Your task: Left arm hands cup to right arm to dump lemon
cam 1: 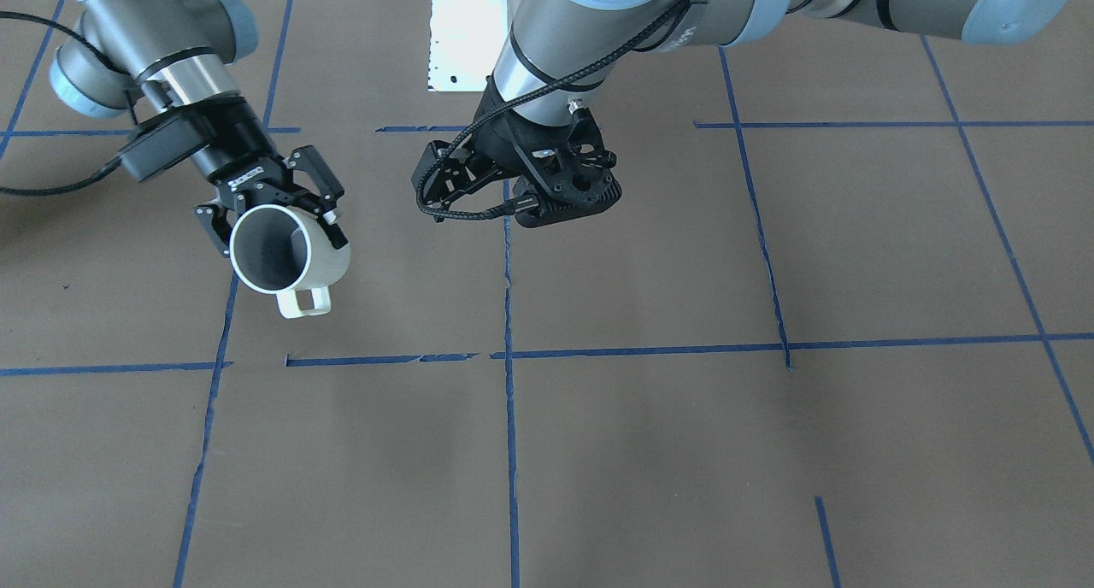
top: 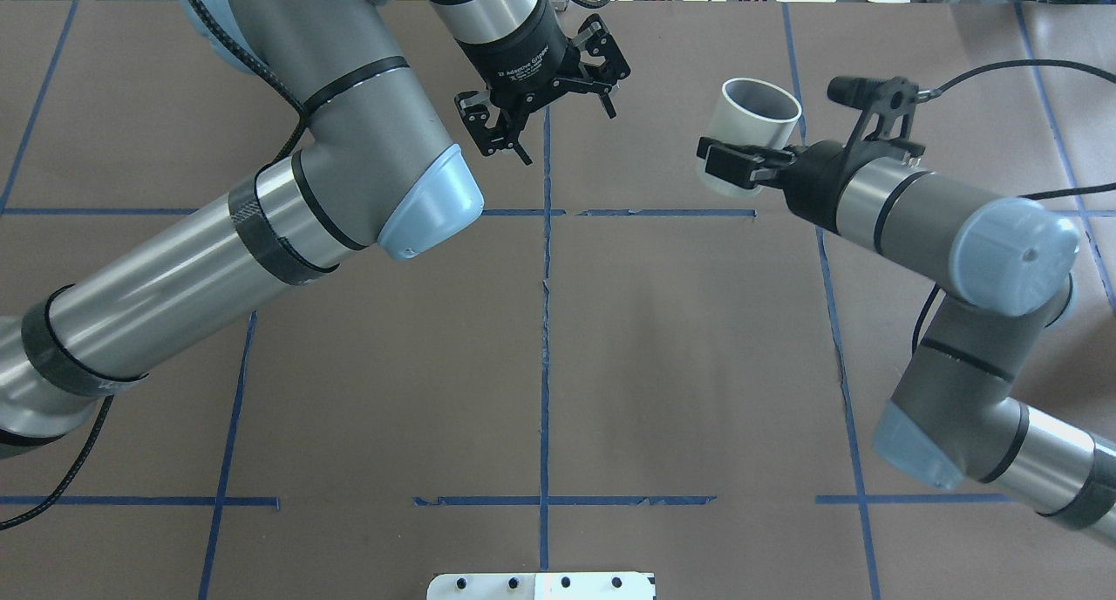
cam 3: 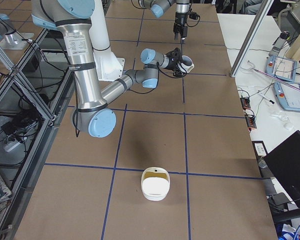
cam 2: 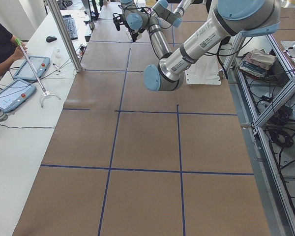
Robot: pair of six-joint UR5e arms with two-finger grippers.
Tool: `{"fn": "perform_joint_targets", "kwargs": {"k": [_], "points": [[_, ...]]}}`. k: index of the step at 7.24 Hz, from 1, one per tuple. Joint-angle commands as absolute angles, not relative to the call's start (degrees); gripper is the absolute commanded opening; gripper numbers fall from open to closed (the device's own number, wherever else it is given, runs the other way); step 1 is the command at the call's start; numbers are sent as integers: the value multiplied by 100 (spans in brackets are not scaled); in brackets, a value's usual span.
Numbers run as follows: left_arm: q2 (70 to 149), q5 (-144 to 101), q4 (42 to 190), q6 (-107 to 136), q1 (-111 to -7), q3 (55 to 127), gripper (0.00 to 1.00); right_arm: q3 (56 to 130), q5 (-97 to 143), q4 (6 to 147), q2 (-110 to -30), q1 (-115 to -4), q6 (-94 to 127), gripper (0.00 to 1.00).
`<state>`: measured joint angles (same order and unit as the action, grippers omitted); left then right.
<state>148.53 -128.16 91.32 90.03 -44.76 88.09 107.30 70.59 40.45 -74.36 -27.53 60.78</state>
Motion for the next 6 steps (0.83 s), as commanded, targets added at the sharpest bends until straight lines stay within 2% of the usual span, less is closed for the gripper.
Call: {"fn": "perform_joint_targets", "kwargs": {"k": [1, 3, 6], "points": [[14923, -12814, 9079, 9035, -4465, 8842, 100, 10732, 5535, 4857, -6963, -1718, 5827, 43], [14924, -12806, 8632, 9035, -4430, 8929, 100, 10696, 4994, 5106, -6742, -1398, 5434, 43], [14871, -12753, 8218, 8974, -4167, 9281, 93, 10652, 4940, 5098, -6663, -1389, 5204, 43]]}}
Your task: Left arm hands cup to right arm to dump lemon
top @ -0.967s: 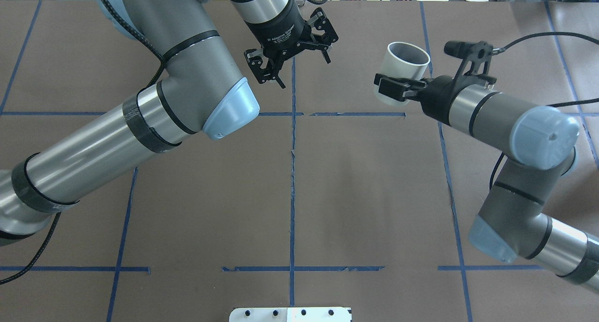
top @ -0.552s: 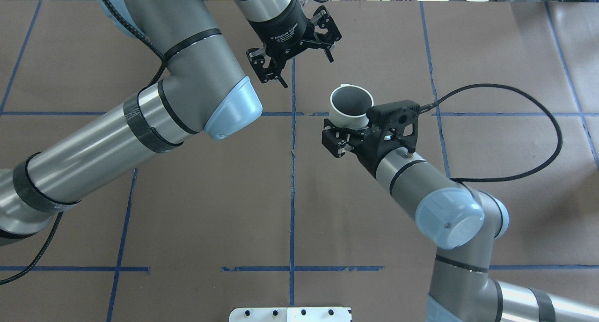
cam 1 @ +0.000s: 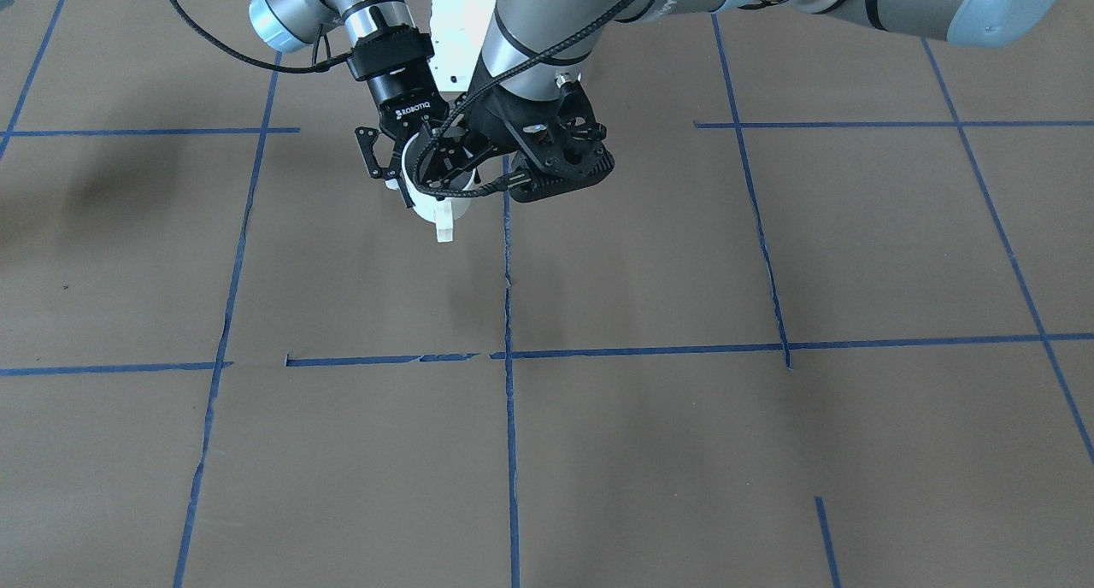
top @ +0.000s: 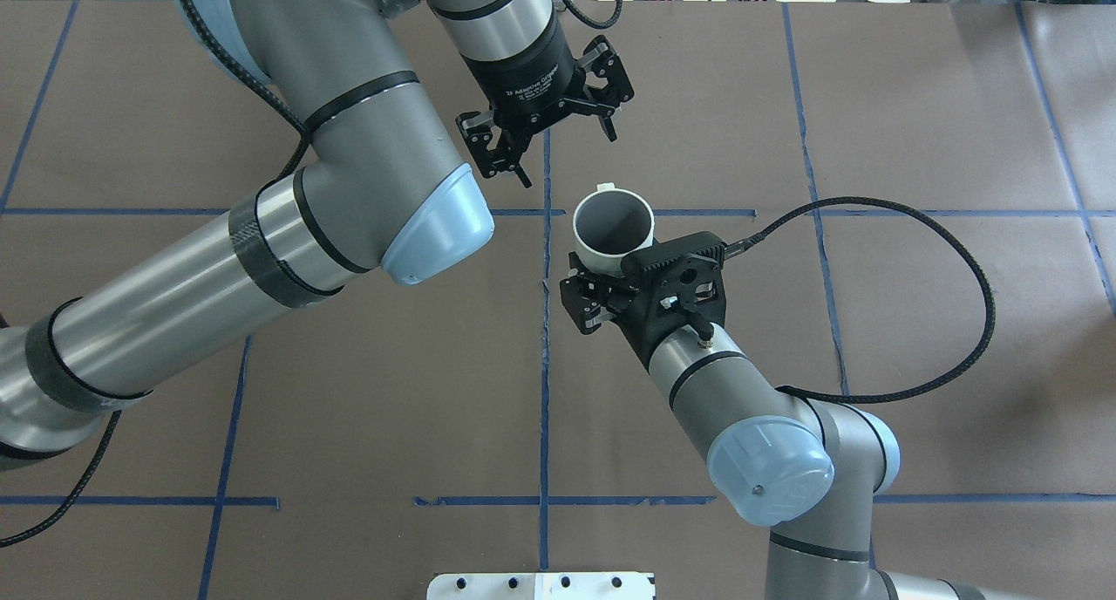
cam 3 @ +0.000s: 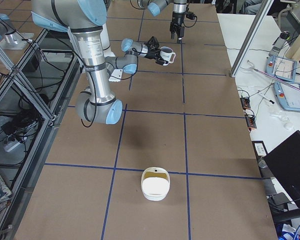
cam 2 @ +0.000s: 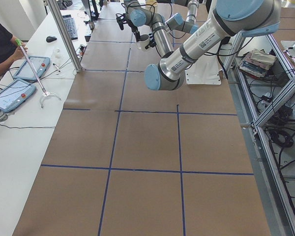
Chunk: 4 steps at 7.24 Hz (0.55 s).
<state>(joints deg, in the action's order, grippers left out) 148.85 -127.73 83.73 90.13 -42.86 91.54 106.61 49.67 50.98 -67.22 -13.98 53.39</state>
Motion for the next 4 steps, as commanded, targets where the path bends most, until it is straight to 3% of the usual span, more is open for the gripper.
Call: {"fn": "perform_joint_targets", "kwargs": {"k": [1, 4], "points": [[14845, -12753, 8200, 8904, -4088, 9281, 92, 10652, 4931, 5098, -6662, -1389, 5203, 43], [14827, -12604, 7875, 8508, -3885, 9264, 86, 10652, 4808, 5098, -6636, -1389, 5027, 44]]}}
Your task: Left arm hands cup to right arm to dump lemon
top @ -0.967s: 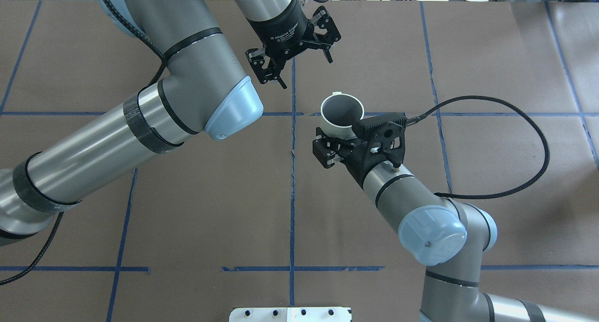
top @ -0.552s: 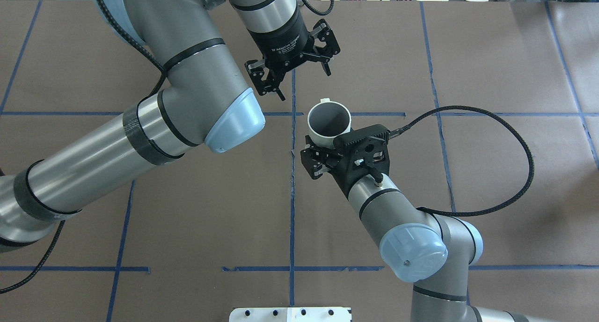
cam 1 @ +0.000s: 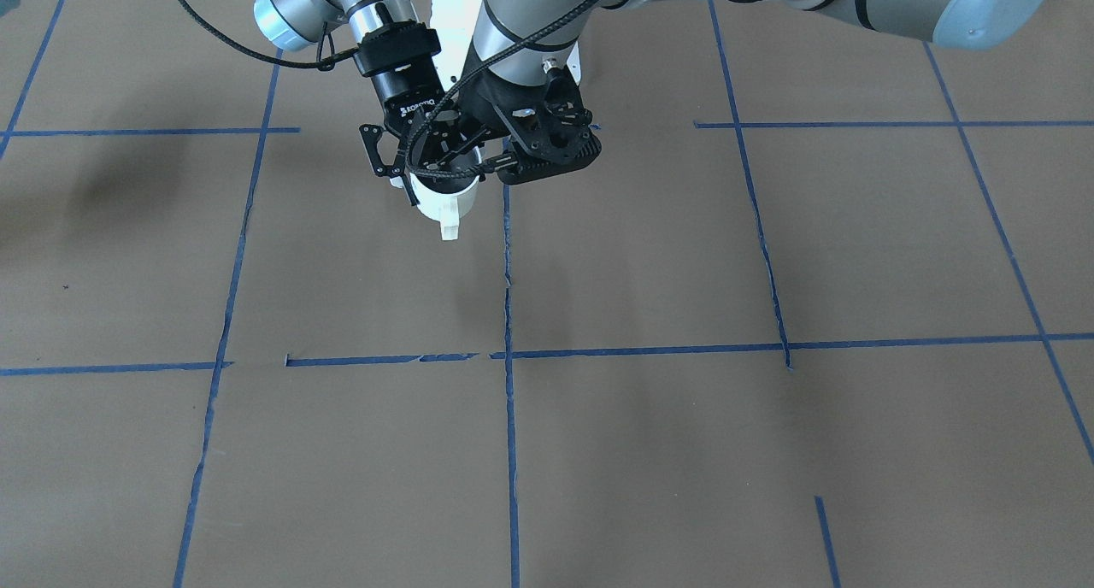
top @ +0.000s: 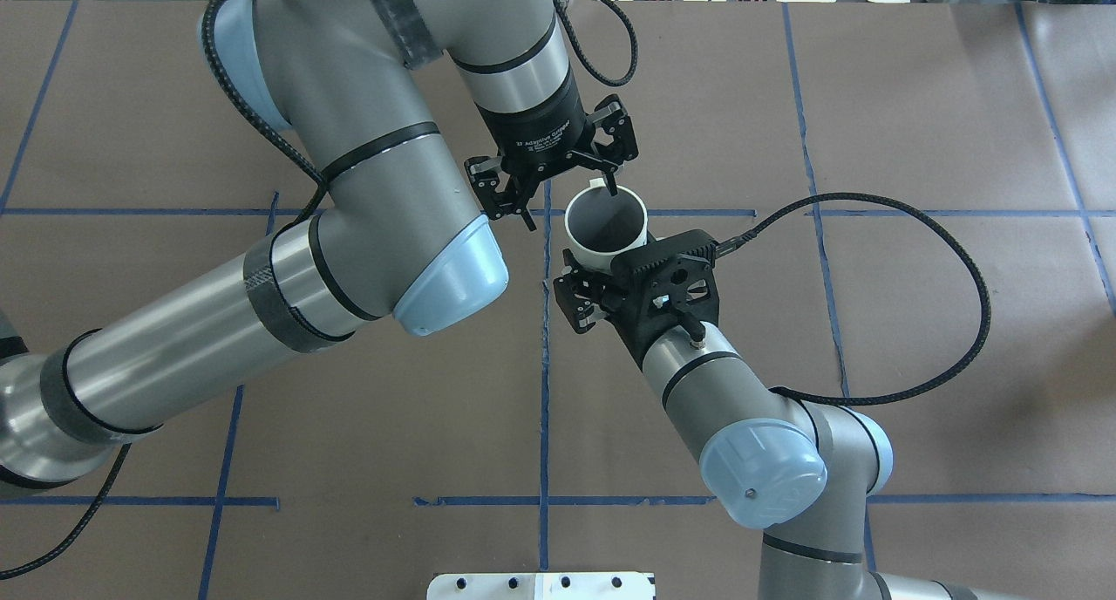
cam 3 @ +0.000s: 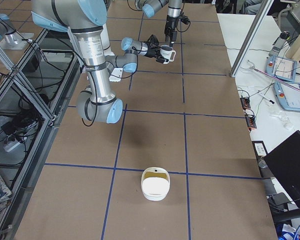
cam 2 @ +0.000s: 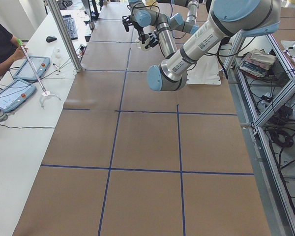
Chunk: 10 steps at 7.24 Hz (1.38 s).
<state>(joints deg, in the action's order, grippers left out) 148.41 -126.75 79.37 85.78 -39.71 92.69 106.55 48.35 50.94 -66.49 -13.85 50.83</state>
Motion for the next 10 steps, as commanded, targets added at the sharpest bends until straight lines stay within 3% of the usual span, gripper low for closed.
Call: {"fn": "perform_joint_targets", "kwargs": {"k": [1, 2, 4, 5, 6, 7, 10], "points": [[14827, -12543, 7875, 8508, -3815, 9229, 83, 10652, 4808, 5098, -6636, -1380, 5027, 45], [14827, -12542, 7866, 8508, -3771, 9220, 75, 10652, 4808, 5098, -6627, -1380, 5027, 45], [14827, -12542, 7857, 8508, -3771, 9246, 15, 10652, 4808, 5098, -6636, -1380, 5027, 49], [14784, -12542, 7849, 8508, -3771, 9246, 1, 10652, 4799, 5098, -6636, -1362, 5027, 53], [14714, -12542, 7814, 8508, -3779, 9281, 0, 10652, 4799, 5098, -6653, -1362, 5027, 63], [14722, -12542, 7718, 8508, -3779, 9316, 0, 10609, 4808, 5080, -6688, -1354, 5027, 100], [14730, -12542, 7550, 8508, -3823, 9614, 0, 10276, 4483, 5028, -6688, -1117, 5036, 100]]}}
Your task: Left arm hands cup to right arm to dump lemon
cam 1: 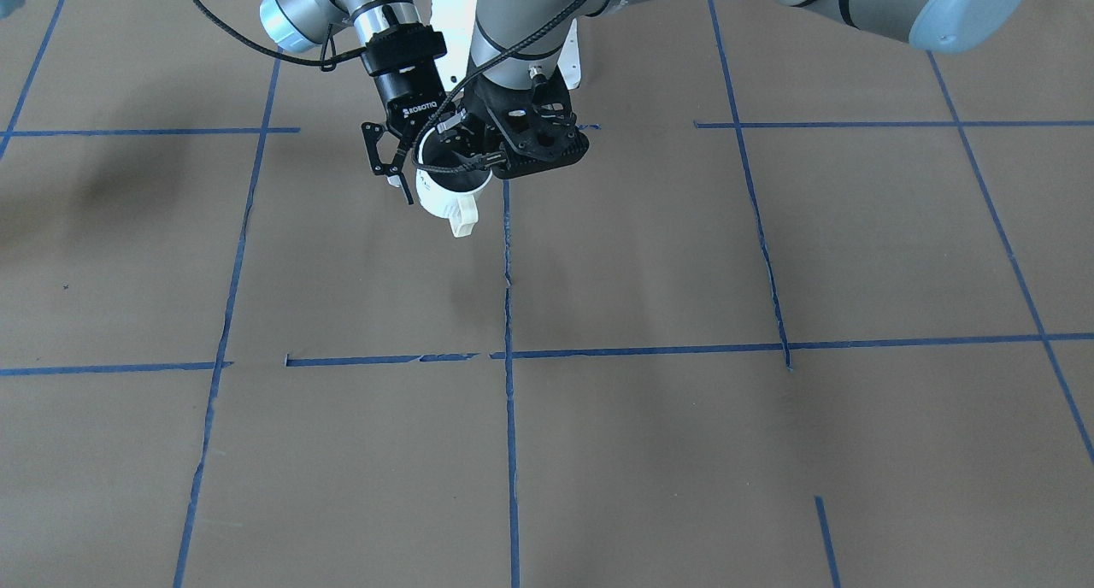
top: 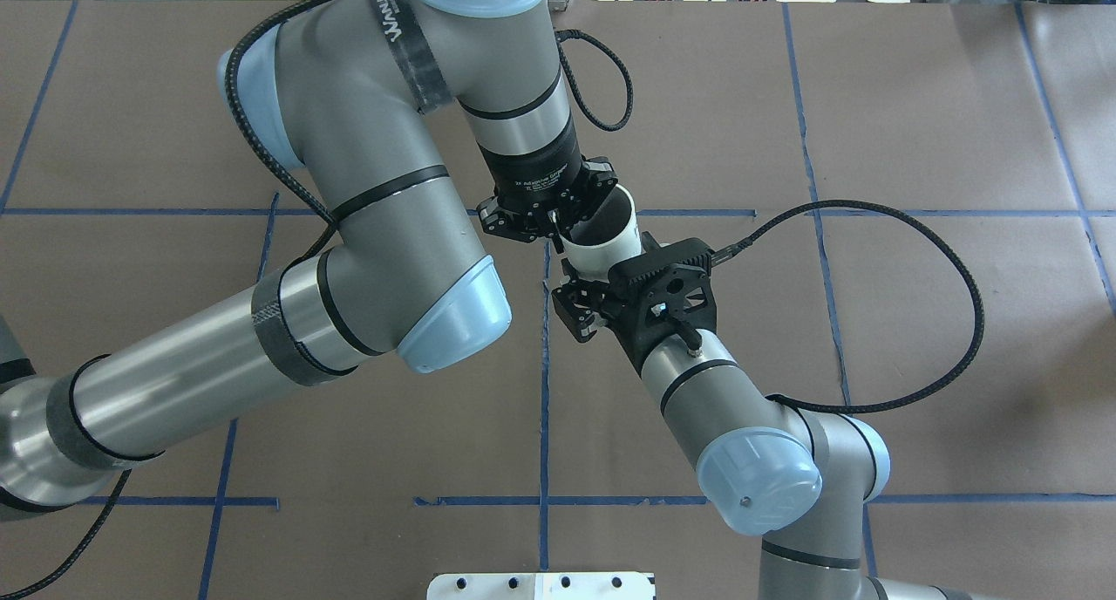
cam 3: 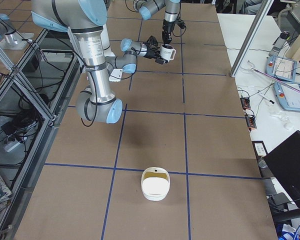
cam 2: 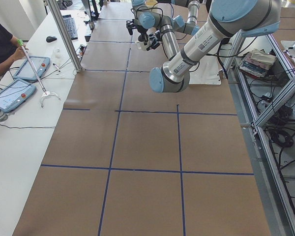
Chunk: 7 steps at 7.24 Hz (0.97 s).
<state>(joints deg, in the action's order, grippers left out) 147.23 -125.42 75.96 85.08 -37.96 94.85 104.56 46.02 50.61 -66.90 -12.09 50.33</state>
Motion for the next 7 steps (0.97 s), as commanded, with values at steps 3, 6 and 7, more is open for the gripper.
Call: {"fn": "perform_joint_targets", "kwargs": {"k": [3, 6, 7], "points": [[14295, -12507, 7567, 8386, -4209, 10210, 0, 10283, 4587, 5001, -6706, -1002, 5019, 100], [12487, -12147, 7951, 7201, -4280, 11554, 0, 10450, 6095, 5010, -6898, -1834, 4983, 100], [11584, -11859, 8702, 6937, -4306, 11732, 0, 10450, 6987, 5062, -6917, -2420, 4975, 100]]}}
